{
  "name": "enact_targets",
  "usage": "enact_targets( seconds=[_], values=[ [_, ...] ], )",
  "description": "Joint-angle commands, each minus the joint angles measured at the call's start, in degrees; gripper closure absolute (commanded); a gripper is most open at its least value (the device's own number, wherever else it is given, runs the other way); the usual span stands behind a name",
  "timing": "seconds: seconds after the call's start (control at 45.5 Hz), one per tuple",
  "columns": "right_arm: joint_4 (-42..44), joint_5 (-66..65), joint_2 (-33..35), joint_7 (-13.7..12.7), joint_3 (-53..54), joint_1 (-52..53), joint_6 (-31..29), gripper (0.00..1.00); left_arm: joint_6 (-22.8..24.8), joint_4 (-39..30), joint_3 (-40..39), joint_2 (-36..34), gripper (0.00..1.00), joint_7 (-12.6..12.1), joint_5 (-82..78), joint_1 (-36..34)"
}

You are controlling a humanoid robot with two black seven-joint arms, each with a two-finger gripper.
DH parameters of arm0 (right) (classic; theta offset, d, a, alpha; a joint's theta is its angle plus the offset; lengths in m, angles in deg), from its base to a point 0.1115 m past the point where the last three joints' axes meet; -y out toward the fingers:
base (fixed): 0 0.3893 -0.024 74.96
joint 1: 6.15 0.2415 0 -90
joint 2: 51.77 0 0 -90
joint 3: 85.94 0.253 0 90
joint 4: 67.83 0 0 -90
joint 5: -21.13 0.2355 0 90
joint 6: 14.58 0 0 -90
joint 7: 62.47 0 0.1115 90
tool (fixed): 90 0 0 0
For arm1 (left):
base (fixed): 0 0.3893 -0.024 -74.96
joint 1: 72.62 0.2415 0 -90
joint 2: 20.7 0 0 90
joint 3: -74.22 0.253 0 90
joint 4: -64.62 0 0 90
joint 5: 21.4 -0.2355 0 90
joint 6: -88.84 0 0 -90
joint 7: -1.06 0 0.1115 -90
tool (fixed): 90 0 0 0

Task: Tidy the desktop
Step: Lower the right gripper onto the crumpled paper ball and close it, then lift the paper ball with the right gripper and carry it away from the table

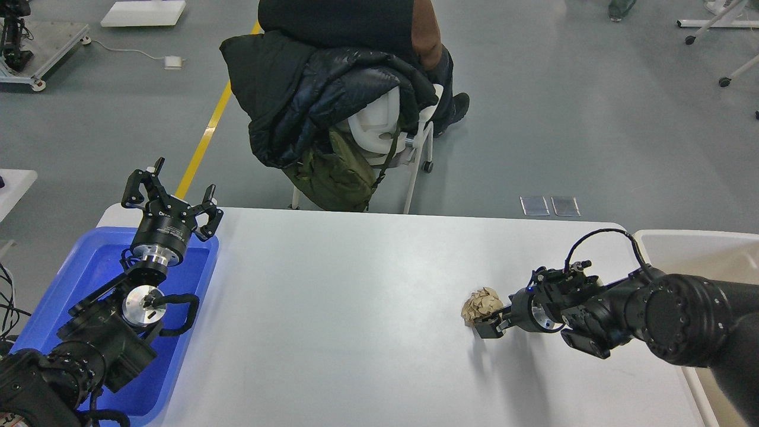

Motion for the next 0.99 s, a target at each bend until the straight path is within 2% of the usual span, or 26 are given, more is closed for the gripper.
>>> enact_targets(
  seconds=[0.0,0.132,0.22,0.264,0.308,0.352,0.836,0.968],
  values=[
    [0.9,-0.7,0.0,0.3,-0.7,-1.7,5.8,0.25,0.0,0.0,0.0,0.0,0.00,0.0,0.0,0.0],
    [1.3,-0.8,0.0,0.3,-1.0,-2.2,7.0,0.34,0.0,0.0,0.0,0.0,0.00,0.1,0.0,0.0],
    [2.1,-0.8,0.0,0.3,-1.0,-2.7,7.4,0.46,0.0,0.0,0.0,0.0,0.00,0.0,0.0,-0.1],
    [2.4,-0.8,0.0,0.3,-1.4,-3.0,7.4,0.58,0.0,0.0,0.0,0.0,0.00,0.0,0.0,0.0],
    [2.5,-0.6,0.0,0.3,-1.7,-3.1,7.2,0.84,0.0,0.0,0.0,0.0,0.00,0.0,0.0,-0.1],
    [2.5,-0.1,0.0,0.3,-1.7,-3.2,7.0,1.00,0.0,0.0,0.0,0.0,0.00,0.1,0.0,0.0],
    [2.4,0.6,0.0,0.4,-0.4,-3.6,8.2,1.00,0.0,0.0,0.0,0.0,0.00,0.0,0.0,-0.1],
    [1.1,2.8,0.0,0.8,3.9,-2.6,8.9,1.00,0.0,0.0,0.0,0.0,0.00,0.0,0.0,0.0]
  ],
)
